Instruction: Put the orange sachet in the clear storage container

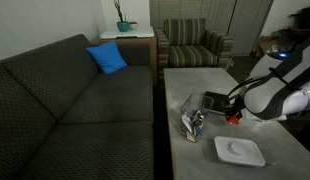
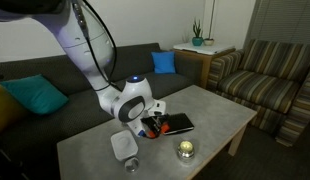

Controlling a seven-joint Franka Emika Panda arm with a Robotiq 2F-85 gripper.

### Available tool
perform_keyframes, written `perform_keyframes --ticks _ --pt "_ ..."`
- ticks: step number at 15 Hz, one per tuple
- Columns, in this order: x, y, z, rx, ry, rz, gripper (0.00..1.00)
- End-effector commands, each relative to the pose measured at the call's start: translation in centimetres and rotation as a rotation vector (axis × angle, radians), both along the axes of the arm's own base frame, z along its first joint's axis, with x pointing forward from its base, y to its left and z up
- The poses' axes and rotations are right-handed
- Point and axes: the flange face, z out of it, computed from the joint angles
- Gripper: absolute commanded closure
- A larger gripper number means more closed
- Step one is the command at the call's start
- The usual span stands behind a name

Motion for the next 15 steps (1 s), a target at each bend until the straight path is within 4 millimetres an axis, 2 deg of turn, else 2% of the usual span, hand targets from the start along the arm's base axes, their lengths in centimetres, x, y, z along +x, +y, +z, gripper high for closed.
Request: perform_keyframes --ticks 1,7,12,15 --pt "0.4 0.6 3.4 -0.050 -0.067 0.056 0.82" --pt "1.2 3.0 9.4 -0.113 -0.180 0.118 0.82" --pt "1.0 6.6 15.9 -0.076 -0.261 0.134 0.82" --pt "1.0 9.0 19.3 0.001 -0.233 0.129 0.82"
